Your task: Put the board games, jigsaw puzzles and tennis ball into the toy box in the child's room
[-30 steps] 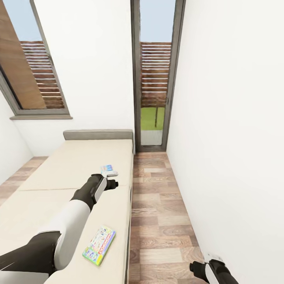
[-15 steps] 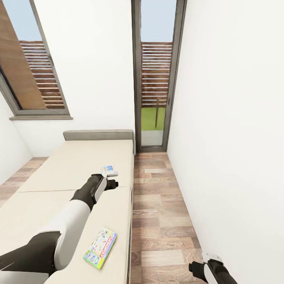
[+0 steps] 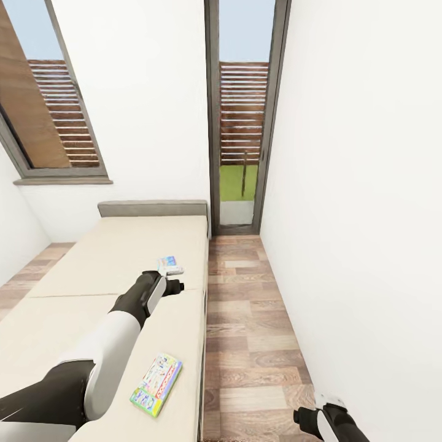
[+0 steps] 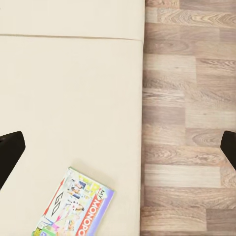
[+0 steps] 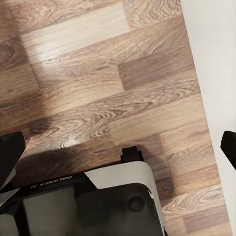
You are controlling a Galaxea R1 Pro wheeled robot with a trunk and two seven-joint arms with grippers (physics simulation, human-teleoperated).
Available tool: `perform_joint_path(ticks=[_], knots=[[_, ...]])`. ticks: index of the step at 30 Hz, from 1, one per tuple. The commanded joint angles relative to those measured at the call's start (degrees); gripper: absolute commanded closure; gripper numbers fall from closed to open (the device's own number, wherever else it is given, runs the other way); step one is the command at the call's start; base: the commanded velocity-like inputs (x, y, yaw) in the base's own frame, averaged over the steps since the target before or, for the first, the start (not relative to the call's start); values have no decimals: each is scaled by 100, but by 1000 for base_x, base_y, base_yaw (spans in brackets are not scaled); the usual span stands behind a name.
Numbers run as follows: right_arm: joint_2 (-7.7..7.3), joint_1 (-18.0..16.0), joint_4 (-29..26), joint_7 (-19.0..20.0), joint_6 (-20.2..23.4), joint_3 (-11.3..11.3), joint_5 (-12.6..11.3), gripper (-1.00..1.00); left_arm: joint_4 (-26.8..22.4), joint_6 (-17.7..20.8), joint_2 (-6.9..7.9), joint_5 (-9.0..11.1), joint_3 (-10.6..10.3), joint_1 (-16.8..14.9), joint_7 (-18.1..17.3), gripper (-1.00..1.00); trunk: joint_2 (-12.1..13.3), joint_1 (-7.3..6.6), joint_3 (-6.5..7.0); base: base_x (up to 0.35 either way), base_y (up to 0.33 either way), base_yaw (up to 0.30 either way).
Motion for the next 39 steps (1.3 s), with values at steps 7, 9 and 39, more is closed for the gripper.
perform_joint_path(ticks=[7, 9, 39], knots=[[-1, -3, -10, -33, 32, 5, -61, -100, -7, 27, -3, 4, 25, -3, 8, -100, -13, 3, -75, 0, 0, 0], [-1, -3, -10, -31, 34, 5, -61, -100, -7, 25, -1, 4, 24, -2, 7, -100, -13, 3, -94, 0, 0, 0], [-4, -3, -4, -18, 55, 5, -69, -100, 327, -78, 18, -41, 27, 4, 32, -100, -13, 3, -375, 0, 0, 0]])
